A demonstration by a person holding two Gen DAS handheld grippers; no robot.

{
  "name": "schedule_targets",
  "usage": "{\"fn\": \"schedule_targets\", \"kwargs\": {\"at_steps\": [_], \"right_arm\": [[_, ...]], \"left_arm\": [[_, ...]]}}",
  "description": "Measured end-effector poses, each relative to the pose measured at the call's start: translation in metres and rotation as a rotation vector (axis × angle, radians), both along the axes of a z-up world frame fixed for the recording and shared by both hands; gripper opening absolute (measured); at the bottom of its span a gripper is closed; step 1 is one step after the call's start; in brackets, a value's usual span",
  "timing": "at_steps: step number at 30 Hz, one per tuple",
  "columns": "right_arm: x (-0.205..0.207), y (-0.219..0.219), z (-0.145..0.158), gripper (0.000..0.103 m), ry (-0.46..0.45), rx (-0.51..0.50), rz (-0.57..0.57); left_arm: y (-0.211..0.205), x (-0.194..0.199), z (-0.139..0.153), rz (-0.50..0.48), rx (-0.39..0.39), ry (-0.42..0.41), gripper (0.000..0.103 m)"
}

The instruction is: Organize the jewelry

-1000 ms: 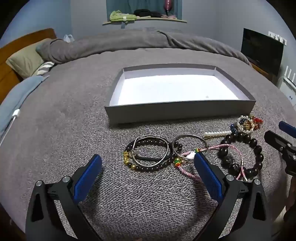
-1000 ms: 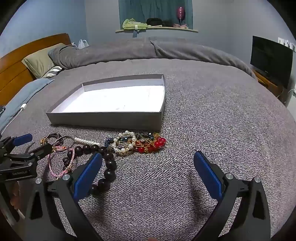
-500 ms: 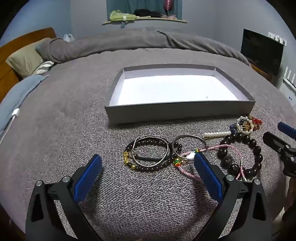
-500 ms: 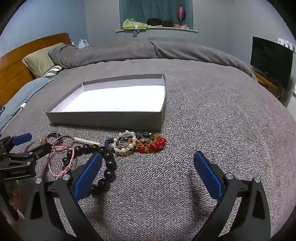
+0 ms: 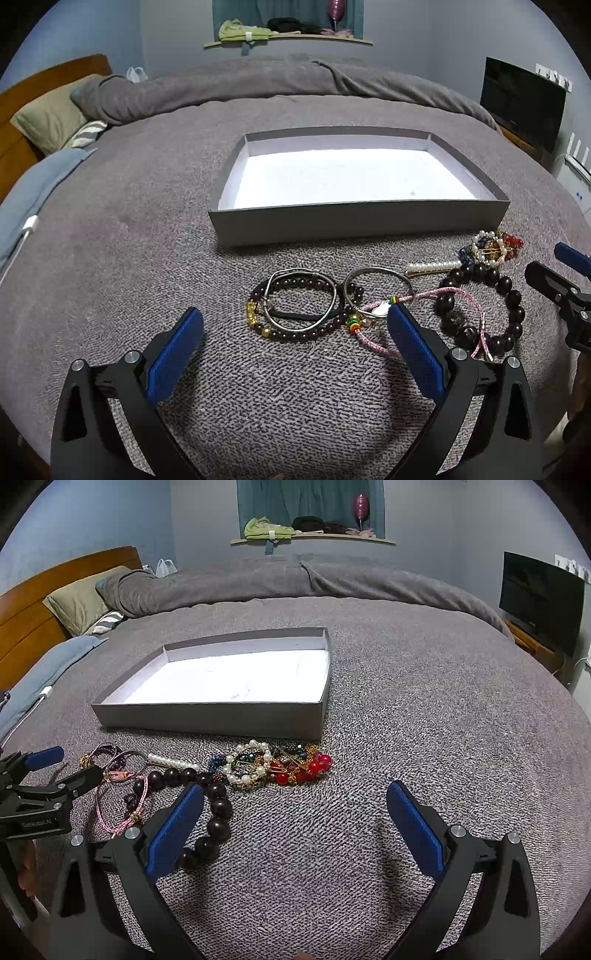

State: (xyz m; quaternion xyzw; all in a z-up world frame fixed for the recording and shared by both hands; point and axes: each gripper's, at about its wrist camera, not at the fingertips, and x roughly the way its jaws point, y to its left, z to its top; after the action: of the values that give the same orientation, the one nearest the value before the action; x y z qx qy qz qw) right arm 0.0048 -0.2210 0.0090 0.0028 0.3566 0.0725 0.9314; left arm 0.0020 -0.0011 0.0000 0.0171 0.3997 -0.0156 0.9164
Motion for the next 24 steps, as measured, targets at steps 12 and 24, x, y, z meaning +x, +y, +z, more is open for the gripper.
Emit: {"fn": "schedule_targets", "kwargs": {"at_steps": [12,24], "right_arm": [[0.0020,-0.0011,0.0001,0.098,0.001,0.007,-0.004],[0.0012,-0.0014,-0.0004,0.098,0.002,0.008,-0.003]], "left_arm": [[0.0001,0.0001,-0.0003,0.000,0.000,-0.001,0.099],[0.0005,-0.0003,-0.0013,0.000,0.002,-0.001,0.099]]}}
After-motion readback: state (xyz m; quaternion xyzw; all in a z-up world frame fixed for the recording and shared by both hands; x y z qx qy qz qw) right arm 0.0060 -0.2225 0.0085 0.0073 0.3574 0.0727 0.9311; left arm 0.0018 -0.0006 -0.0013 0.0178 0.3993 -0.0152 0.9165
